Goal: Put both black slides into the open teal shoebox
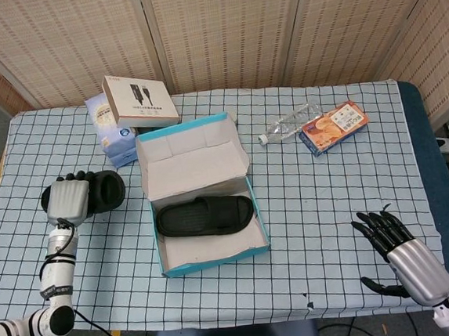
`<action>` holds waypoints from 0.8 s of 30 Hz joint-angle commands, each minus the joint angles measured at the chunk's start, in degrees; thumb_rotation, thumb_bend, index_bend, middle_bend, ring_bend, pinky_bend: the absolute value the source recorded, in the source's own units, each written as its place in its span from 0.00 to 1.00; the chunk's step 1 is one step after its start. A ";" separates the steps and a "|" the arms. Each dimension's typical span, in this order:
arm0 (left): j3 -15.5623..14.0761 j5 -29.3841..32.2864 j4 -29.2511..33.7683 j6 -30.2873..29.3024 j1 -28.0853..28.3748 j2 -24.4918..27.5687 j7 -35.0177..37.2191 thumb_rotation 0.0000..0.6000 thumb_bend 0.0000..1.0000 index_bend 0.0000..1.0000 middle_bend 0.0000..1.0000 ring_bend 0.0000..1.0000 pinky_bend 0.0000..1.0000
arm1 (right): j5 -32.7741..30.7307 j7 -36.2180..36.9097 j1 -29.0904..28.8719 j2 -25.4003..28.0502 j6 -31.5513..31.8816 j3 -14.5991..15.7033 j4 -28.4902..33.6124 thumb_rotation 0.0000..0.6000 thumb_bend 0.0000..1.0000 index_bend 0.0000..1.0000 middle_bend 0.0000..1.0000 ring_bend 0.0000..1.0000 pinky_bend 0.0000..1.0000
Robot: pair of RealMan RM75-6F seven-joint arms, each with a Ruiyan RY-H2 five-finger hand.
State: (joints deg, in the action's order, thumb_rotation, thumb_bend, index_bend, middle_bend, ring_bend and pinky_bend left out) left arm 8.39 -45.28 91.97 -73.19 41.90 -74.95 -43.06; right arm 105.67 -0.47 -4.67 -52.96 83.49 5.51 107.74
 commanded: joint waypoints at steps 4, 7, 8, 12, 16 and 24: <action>0.96 -3.86 11.55 -5.29 -0.26 3.85 -5.17 1.00 0.39 0.54 0.72 0.65 0.44 | -0.55 1.06 -1.05 -1.16 -1.55 -0.12 -0.96 0.88 0.14 0.00 0.00 0.00 0.00; 0.29 -6.58 15.88 -7.01 0.72 2.22 -9.22 1.00 0.39 0.55 0.74 0.67 0.45 | -0.10 2.19 -1.60 -1.63 -2.16 0.12 -1.76 0.88 0.14 0.00 0.00 0.00 0.00; 0.13 -7.51 17.20 -7.47 1.08 1.47 -10.38 1.00 0.39 0.56 0.75 0.68 0.45 | -0.04 2.60 -1.74 -1.72 -2.35 0.24 -2.02 0.88 0.14 0.00 0.00 0.00 0.00; -0.20 -9.34 23.00 -9.40 3.39 -2.91 -18.19 1.00 0.39 0.57 0.77 0.71 0.48 | -0.19 4.29 -2.26 -1.92 -3.08 0.61 -3.20 0.88 0.14 0.00 0.00 0.00 0.00; 0.69 -9.03 25.99 -10.94 6.43 -8.49 -26.26 1.00 0.39 0.57 0.77 0.71 0.48 | 0.37 5.44 -2.46 -1.87 -2.97 1.11 -4.23 0.88 0.14 0.00 0.00 0.00 0.00; 3.58 -5.26 27.43 -12.42 11.21 -18.01 -33.88 1.00 0.39 0.56 0.78 0.72 0.52 | 0.75 9.44 -2.30 -1.47 -1.88 2.20 -6.85 0.88 0.14 0.00 0.00 0.00 0.00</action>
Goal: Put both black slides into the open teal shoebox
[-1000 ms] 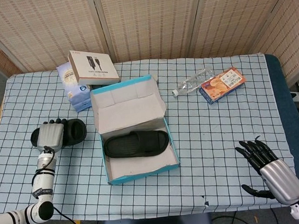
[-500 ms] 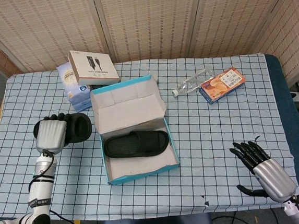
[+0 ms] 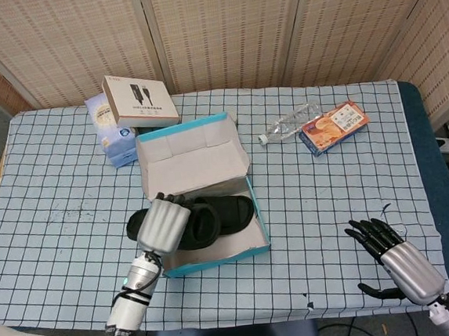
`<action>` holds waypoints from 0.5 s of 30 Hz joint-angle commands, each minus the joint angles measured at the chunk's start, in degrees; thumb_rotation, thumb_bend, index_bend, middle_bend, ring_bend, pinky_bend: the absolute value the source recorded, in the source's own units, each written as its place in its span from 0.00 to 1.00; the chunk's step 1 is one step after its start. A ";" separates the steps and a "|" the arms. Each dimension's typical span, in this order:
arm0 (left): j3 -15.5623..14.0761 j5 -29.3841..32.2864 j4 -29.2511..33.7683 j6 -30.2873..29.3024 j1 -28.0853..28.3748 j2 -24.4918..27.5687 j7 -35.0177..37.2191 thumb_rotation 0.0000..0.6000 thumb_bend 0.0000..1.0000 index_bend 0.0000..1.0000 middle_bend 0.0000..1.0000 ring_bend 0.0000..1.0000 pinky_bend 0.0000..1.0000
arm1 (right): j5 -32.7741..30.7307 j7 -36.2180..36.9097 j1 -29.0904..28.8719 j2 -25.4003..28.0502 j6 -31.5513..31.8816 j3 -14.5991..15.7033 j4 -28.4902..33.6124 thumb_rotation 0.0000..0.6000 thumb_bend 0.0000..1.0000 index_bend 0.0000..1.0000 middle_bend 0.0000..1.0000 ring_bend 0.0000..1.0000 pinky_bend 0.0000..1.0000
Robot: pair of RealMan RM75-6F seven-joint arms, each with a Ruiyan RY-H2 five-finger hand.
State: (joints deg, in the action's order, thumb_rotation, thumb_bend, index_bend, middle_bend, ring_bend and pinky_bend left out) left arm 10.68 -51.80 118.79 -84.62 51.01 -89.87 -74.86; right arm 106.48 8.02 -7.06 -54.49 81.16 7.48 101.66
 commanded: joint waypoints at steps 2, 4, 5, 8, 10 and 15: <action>1.58 1.31 -0.05 -1.35 3.17 -5.17 -3.39 1.00 0.39 0.56 0.78 0.72 0.52 | -0.14 1.63 0.09 -0.06 0.60 0.36 -1.58 0.88 0.14 0.00 0.00 0.00 0.00; 1.91 1.92 -1.42 -1.37 4.13 -7.00 -4.40 1.00 0.39 0.56 0.78 0.72 0.52 | -0.06 2.17 -0.04 -0.18 0.46 0.56 -2.13 0.88 0.14 0.00 0.00 0.00 0.00; 2.18 2.58 -2.05 -1.30 4.51 -7.71 -4.77 1.00 0.39 0.56 0.78 0.73 0.52 | -0.12 2.45 -0.06 -0.23 0.49 0.59 -2.31 0.88 0.14 0.00 0.00 0.00 0.00; 3.66 4.64 -4.30 -0.74 5.92 -9.85 -5.27 1.00 0.39 0.56 0.78 0.73 0.53 | -0.66 3.37 -0.15 -0.34 0.65 0.47 -2.74 0.88 0.14 0.00 0.00 0.00 0.00; 4.43 4.63 -6.28 -0.53 7.04 -11.24 -5.55 1.00 0.39 0.57 0.79 0.74 0.54 | -0.76 3.91 -0.26 -0.42 0.76 0.44 -3.11 0.88 0.14 0.00 0.00 0.00 0.00; 6.04 6.82 -9.43 -0.90 8.58 -14.14 -6.36 1.00 0.39 0.58 0.82 0.77 0.58 | -0.69 4.50 -0.39 -0.39 0.81 0.63 -3.53 0.88 0.14 0.00 0.00 0.00 0.00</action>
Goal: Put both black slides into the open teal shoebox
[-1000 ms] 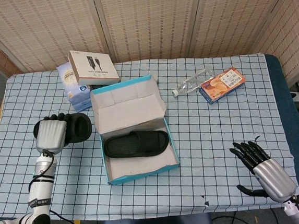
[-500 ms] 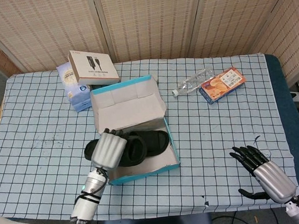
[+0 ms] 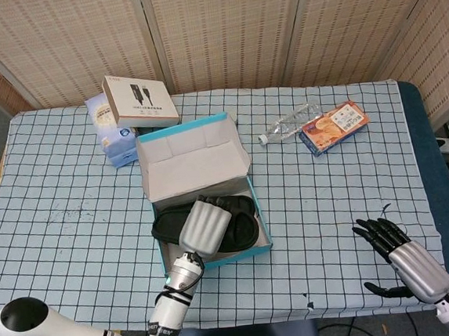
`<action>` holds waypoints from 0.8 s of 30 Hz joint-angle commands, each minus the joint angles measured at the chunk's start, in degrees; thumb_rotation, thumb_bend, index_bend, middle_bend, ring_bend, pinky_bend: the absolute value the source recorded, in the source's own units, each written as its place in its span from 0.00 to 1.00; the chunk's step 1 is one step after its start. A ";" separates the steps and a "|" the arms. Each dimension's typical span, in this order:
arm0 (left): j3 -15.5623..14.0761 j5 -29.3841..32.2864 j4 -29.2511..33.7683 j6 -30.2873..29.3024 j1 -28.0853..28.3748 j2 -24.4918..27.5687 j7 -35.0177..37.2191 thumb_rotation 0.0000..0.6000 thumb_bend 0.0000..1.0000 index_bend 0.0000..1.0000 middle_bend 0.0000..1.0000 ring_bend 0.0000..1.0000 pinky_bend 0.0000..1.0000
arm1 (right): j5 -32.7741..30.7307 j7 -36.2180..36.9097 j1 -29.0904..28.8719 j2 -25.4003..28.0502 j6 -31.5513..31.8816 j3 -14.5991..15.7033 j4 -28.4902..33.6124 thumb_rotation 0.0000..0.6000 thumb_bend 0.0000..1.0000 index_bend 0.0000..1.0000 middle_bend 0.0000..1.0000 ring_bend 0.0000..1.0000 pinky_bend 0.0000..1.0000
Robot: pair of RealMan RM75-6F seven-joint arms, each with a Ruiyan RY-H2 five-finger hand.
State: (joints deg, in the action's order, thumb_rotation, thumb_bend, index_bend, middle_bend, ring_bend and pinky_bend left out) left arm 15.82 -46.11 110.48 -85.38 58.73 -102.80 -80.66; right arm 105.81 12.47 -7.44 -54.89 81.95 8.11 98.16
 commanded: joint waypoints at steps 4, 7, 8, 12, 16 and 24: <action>1.62 2.50 -2.87 -0.70 1.69 -2.87 -1.43 1.00 0.39 0.59 0.84 0.79 0.61 | -0.28 0.43 -0.13 0.05 -0.01 -0.05 -0.12 0.88 0.14 0.00 0.00 0.00 0.00; 2.93 5.11 -8.10 -2.31 3.43 -7.19 -3.64 1.00 0.38 0.59 0.85 0.79 0.62 | 0.02 1.24 -0.35 0.13 0.10 0.08 -0.32 0.88 0.14 0.00 0.00 0.00 0.00; 3.33 5.60 -9.56 -2.54 3.85 -8.32 -3.80 1.00 0.38 0.59 0.85 0.79 0.63 | 0.14 1.43 -0.39 0.15 0.13 0.16 -0.37 0.88 0.14 0.00 0.00 0.00 0.00; 4.45 8.96 -14.19 -2.42 4.81 -11.33 -4.79 1.00 0.38 0.55 0.86 0.80 0.64 | 0.47 2.22 -0.44 0.34 0.55 0.38 -0.64 0.88 0.14 0.00 0.00 0.00 0.00; 5.36 11.20 -16.64 -1.60 5.74 -12.58 -5.45 1.00 0.38 0.52 0.86 0.81 0.64 | 0.28 3.01 -0.47 0.51 0.88 0.42 -1.07 0.88 0.14 0.00 0.00 0.00 0.00; 5.01 12.20 -18.21 -1.98 6.06 -14.00 -5.55 1.00 0.36 0.24 0.82 0.81 0.66 | 0.20 3.50 -0.82 0.58 0.53 0.61 -1.22 0.88 0.14 0.00 0.00 0.00 0.00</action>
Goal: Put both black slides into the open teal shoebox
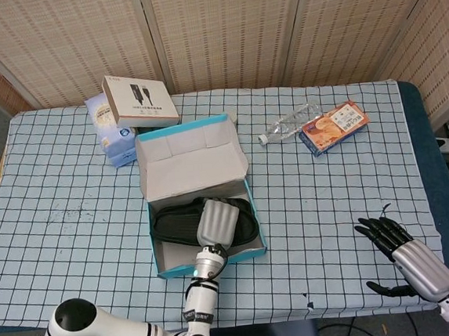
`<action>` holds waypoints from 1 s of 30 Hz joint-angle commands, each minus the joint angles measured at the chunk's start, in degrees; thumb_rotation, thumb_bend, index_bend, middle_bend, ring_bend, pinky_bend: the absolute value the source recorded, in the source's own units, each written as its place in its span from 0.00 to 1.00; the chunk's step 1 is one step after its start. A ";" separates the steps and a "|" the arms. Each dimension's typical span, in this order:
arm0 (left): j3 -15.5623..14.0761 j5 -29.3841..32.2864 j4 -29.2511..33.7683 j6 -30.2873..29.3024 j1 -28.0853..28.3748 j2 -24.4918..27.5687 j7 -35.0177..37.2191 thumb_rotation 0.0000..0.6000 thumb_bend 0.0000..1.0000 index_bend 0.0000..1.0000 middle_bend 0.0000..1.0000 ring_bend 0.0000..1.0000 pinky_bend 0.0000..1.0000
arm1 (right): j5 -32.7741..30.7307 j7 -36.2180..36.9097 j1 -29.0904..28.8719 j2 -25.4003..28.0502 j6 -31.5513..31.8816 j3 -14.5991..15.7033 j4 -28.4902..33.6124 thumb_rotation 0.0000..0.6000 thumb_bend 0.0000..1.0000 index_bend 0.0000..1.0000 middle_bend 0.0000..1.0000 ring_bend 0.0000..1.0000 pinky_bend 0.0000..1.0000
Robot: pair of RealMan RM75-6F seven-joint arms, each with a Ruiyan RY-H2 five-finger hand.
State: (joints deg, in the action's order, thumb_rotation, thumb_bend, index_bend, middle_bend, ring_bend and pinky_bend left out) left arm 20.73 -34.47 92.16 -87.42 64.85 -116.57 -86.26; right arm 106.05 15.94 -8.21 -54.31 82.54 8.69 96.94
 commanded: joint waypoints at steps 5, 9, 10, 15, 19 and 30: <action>-1.47 -2.38 0.63 -1.10 0.10 -0.07 0.47 1.00 0.36 0.09 0.59 0.68 0.62 | -0.07 0.20 0.07 0.20 0.38 0.10 0.04 0.88 0.14 0.00 0.00 0.00 0.00; -1.75 -1.55 2.00 -1.79 -0.33 0.00 -0.41 0.99 0.36 0.03 0.37 0.46 0.57 | -0.07 0.43 0.07 0.27 0.56 0.15 0.01 0.88 0.14 0.00 0.00 0.00 0.00; -1.65 -0.54 2.88 -1.76 -0.57 -0.09 -0.69 0.99 0.36 0.02 0.33 0.42 0.56 | 0.03 0.50 0.06 0.27 0.58 0.22 0.00 0.88 0.14 0.00 0.00 0.00 0.00; -2.06 0.71 5.71 -0.96 -0.30 0.56 -2.00 0.97 0.39 0.00 0.11 0.16 0.43 | 0.37 0.55 0.07 0.36 0.76 0.43 -0.08 0.88 0.14 0.00 0.00 0.00 0.00; -1.96 1.64 6.56 -0.53 -0.23 1.69 -2.67 0.93 0.41 0.00 0.01 0.02 0.27 | 0.35 0.90 0.19 0.58 1.18 0.48 -0.17 0.88 0.14 0.00 0.00 0.00 0.00; -0.64 7.34 14.98 -0.35 -1.12 7.62 -2.70 0.92 0.44 0.00 0.00 0.00 0.14 | 0.60 0.81 0.13 0.58 1.33 0.59 -0.15 0.88 0.14 0.00 0.00 0.00 0.00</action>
State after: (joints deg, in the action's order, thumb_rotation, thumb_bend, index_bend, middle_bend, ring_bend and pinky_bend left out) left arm 20.65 -27.21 105.98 -87.46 63.99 -109.93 -89.13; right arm 106.65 16.73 -8.10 -53.72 83.83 9.30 96.79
